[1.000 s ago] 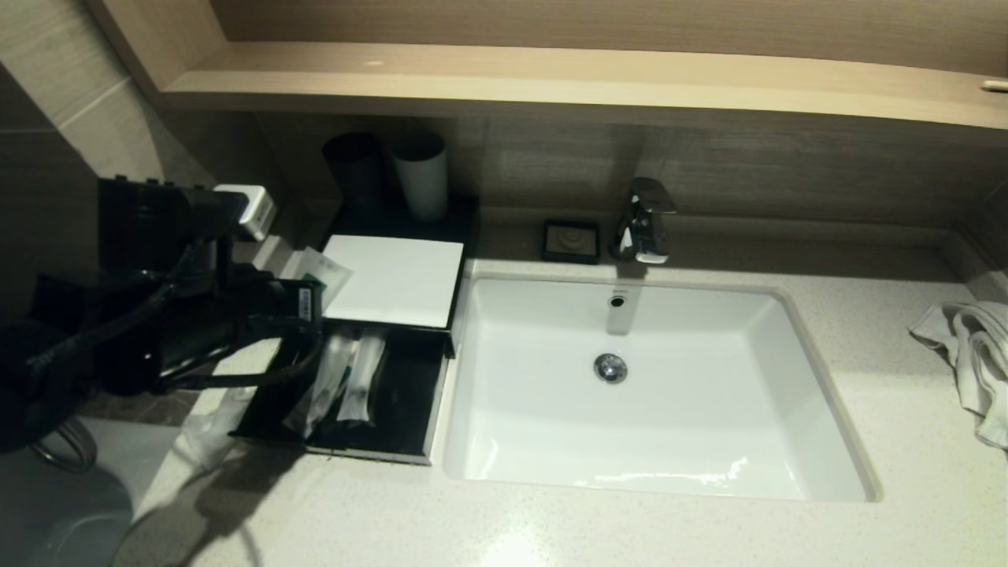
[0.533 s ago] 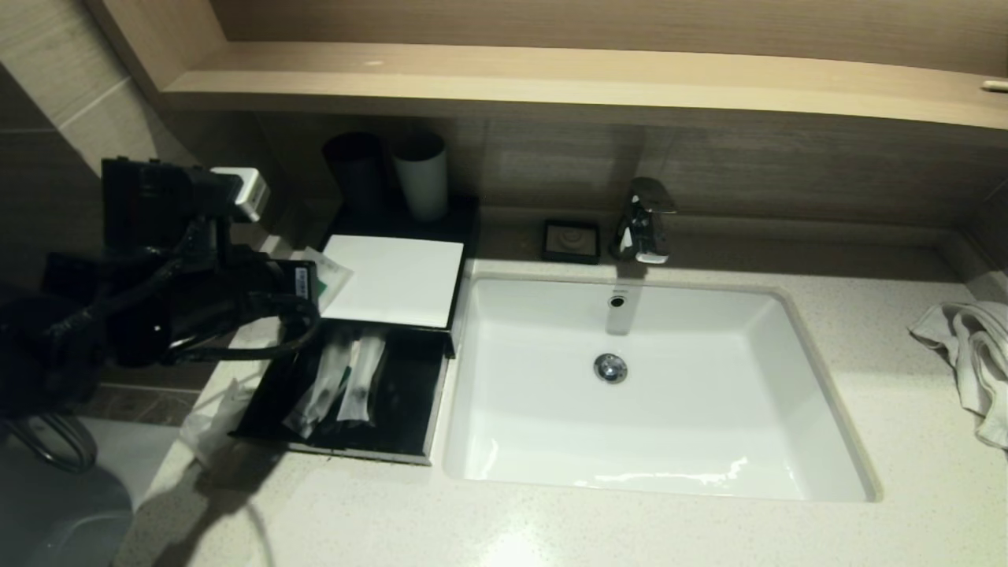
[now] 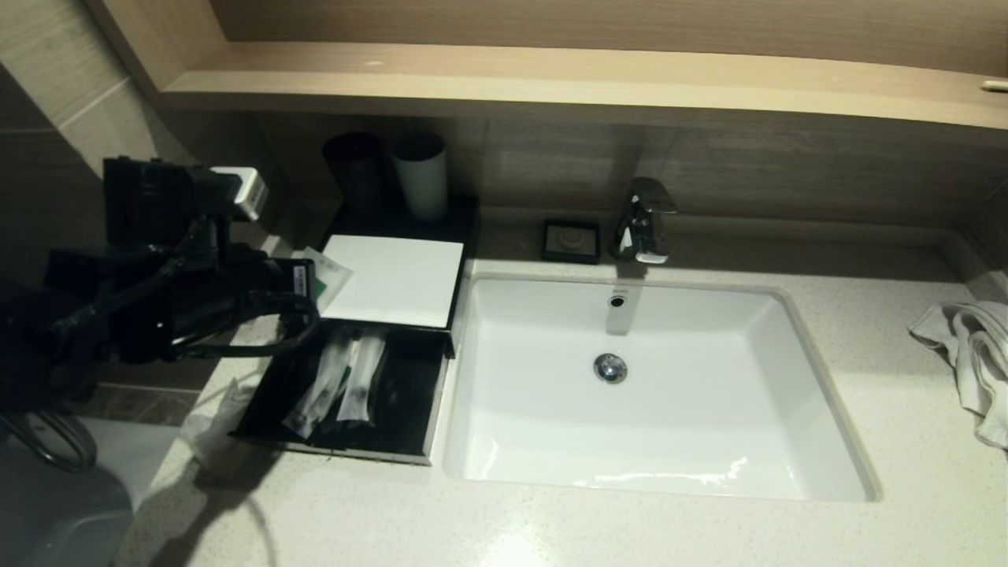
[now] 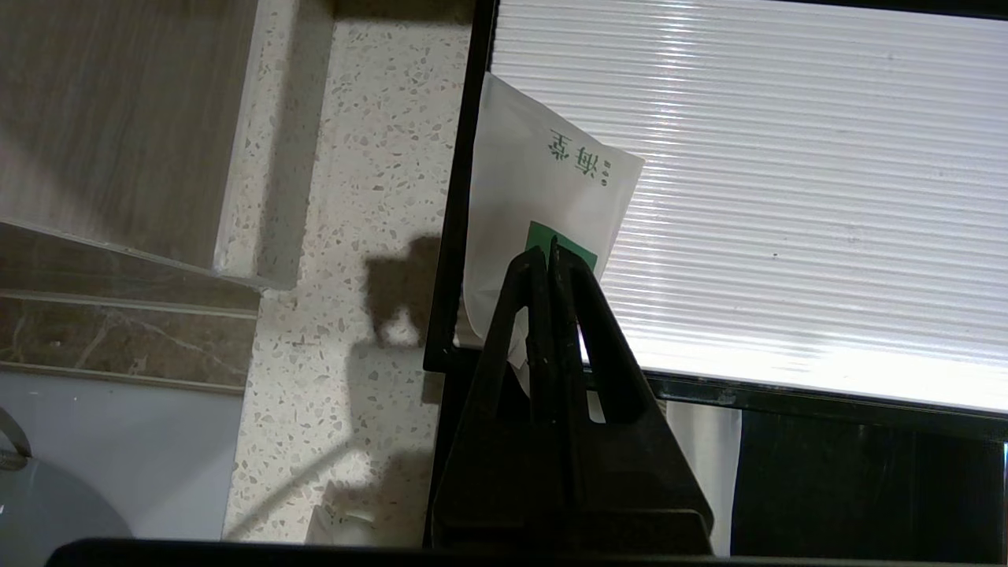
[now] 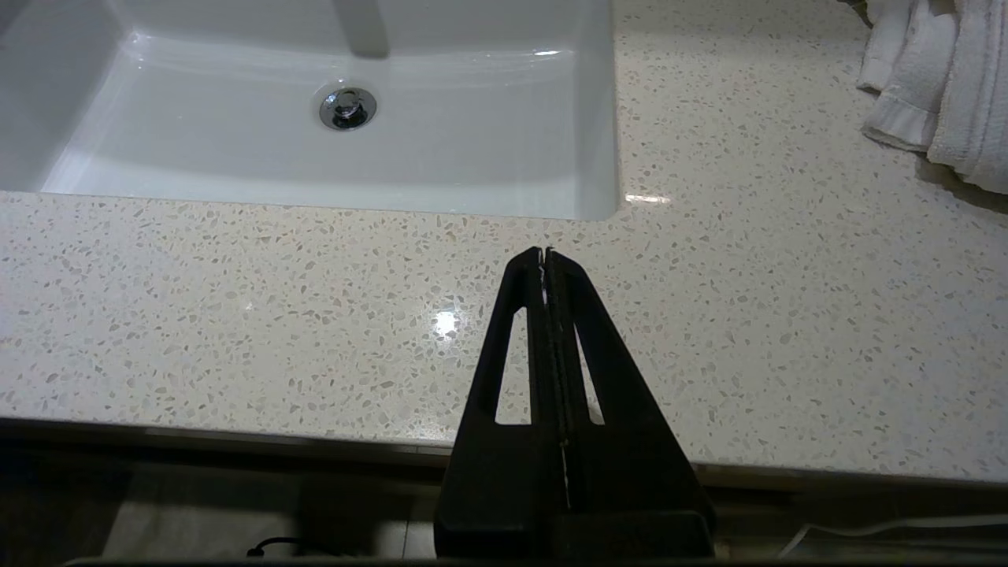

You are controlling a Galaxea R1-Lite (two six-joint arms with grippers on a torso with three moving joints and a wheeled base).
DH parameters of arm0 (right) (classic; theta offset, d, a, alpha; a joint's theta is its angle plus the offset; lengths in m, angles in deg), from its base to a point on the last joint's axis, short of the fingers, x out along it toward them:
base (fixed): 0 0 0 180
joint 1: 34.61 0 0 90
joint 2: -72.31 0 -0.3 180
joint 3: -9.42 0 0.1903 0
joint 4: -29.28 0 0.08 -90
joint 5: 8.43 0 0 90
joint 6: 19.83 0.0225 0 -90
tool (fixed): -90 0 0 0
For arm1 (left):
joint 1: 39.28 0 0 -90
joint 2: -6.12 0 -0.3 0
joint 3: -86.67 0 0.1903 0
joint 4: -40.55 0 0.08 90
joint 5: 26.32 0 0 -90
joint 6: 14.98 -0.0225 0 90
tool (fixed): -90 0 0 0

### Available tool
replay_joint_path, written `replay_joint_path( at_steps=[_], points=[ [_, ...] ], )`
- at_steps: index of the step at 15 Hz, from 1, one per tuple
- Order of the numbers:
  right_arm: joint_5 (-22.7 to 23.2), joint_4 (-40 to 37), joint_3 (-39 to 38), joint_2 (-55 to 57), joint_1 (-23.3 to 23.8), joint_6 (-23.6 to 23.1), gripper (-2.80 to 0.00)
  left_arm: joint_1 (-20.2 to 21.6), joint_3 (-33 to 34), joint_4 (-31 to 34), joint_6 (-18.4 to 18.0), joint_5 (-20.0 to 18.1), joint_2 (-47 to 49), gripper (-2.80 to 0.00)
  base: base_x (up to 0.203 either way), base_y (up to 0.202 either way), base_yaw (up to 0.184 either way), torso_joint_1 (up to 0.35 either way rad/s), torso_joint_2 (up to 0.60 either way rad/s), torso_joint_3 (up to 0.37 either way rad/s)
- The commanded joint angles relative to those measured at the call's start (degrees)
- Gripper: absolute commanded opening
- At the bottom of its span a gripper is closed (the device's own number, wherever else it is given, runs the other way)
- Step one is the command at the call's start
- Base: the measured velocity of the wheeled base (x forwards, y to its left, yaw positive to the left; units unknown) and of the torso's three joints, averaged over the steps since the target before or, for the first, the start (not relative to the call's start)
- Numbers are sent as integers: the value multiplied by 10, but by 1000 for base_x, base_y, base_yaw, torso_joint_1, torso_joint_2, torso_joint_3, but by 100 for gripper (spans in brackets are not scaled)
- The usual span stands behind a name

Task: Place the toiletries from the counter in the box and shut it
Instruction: Pick up the bathroom toiletry

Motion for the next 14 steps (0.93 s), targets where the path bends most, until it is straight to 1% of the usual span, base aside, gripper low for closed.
replay_joint_path(
  at_steps=[1,2,6,14],
  points=[
    [0,0,0,0,0,0,-280,4,1,-1,0,-1,2,-280,0,0,0,0,0,0],
    [0,0,0,0,0,0,-280,4,1,-1,0,0,3,0,0,0,0,0,0,0],
    [0,0,0,0,0,0,-280,11,0,-2,1,0,6,0,0,0,0,0,0,0],
    [0,0,0,0,0,0,-280,12,1,-2,1,-1,17,0,0,0,0,0,0,0]
  ],
)
